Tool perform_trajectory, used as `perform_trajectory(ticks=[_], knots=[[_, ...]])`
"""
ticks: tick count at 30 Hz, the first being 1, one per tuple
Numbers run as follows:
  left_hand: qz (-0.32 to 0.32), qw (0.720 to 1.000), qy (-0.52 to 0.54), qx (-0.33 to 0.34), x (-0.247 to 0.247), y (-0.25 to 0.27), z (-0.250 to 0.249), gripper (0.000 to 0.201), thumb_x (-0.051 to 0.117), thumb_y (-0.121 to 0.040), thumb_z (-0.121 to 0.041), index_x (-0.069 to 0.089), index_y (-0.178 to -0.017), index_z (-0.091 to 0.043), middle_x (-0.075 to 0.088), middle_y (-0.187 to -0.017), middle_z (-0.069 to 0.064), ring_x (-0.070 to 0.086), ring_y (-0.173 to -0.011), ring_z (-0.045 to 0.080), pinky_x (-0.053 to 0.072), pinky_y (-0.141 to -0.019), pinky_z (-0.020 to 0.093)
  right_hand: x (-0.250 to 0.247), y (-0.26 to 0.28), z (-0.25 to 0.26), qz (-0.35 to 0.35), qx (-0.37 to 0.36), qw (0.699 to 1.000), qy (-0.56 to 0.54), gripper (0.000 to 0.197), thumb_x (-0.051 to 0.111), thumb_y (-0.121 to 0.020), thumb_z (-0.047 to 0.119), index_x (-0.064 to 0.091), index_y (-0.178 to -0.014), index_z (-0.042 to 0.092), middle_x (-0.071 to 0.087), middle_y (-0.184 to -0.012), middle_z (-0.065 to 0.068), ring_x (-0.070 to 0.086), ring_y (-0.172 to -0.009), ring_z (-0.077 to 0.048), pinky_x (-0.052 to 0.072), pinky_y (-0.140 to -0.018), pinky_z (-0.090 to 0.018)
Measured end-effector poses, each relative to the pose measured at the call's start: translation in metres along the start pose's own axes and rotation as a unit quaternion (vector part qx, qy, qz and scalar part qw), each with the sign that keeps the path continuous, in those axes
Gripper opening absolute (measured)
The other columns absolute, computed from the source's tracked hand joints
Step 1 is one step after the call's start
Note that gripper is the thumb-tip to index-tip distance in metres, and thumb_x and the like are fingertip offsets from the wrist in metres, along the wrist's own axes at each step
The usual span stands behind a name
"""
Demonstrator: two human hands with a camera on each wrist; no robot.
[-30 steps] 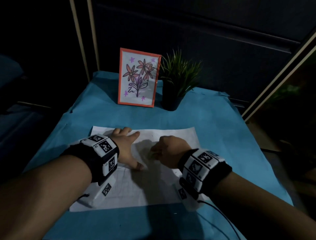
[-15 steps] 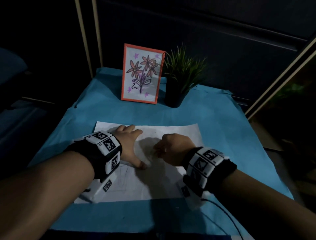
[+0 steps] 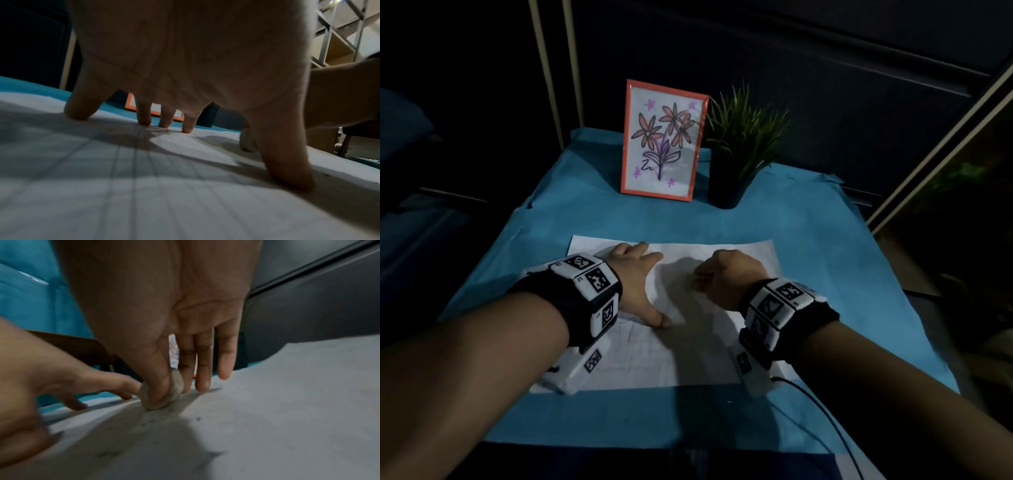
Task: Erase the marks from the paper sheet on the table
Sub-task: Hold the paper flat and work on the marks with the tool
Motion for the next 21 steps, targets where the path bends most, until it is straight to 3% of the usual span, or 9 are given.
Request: perform_trajectory(ticks=[3,6,12,17,21], knots=[[0.002,1.0,0.003,0.001,0.0,0.0,0.0,0.124,0.069,-0.063,-0.075,-0.001,-0.154,-0.028,-0.01,-0.162,0.0,-0.007,-0.148,0.026,0.008,-0.118,0.039,0.01,0.009,0.004,0.026,-0.024,0.999,0.018,0.027,0.056,-0.088,0.033,0.067,-0.112,0.03,0.064,-0.114,0.004,0.057,-0.107,-0.021,0.04,-0.078,-0.021],[0.005,1.0,0.001,0.002,0.0,0.001,0.0,0.125,0.068,-0.063,-0.076,-0.001,-0.154,-0.027,-0.01,-0.162,0.0,-0.007,-0.148,0.025,0.009,-0.118,0.039,0.017,0.02,0.006,0.056,-0.038,0.998,0.011,0.026,0.055,-0.088,0.03,0.068,-0.11,0.027,0.065,-0.112,0.003,0.057,-0.105,-0.022,0.047,-0.085,-0.026],[0.0,1.0,0.001,0.001,0.001,-0.001,0.0,0.122,0.068,-0.065,-0.074,0.0,-0.155,-0.028,-0.009,-0.162,0.0,-0.006,-0.148,0.025,0.01,-0.118,0.038,0.003,0.001,0.003,0.014,0.005,1.0,-0.002,0.028,0.059,-0.087,0.039,0.069,-0.11,0.026,0.065,-0.114,-0.002,0.058,-0.106,-0.026,0.046,-0.085,-0.027],[0.009,1.0,0.004,0.002,0.002,-0.001,0.0,0.128,0.068,-0.06,-0.078,-0.001,-0.154,-0.027,-0.011,-0.162,0.001,-0.007,-0.148,0.026,0.009,-0.118,0.041,0.017,0.023,0.008,0.051,-0.036,0.998,-0.004,0.026,0.058,-0.089,0.033,0.068,-0.111,0.027,0.065,-0.112,0.002,0.058,-0.107,-0.022,0.047,-0.088,-0.027],[0.006,1.0,0.001,0.001,-0.001,0.0,-0.001,0.123,0.068,-0.064,-0.074,0.0,-0.154,-0.027,-0.01,-0.162,0.0,-0.005,-0.148,0.026,0.01,-0.118,0.039,0.009,0.012,0.007,0.049,-0.027,0.998,0.009,0.03,0.06,-0.087,0.042,0.067,-0.114,0.03,0.063,-0.119,0.004,0.056,-0.112,-0.021,0.042,-0.088,-0.023]])
Point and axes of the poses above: each hand's wrist, its own y-axis away from the middle knuckle, its own x-axis out of the palm, z = x × y, the point moved 6 cm from there along -y, towards the middle knuckle
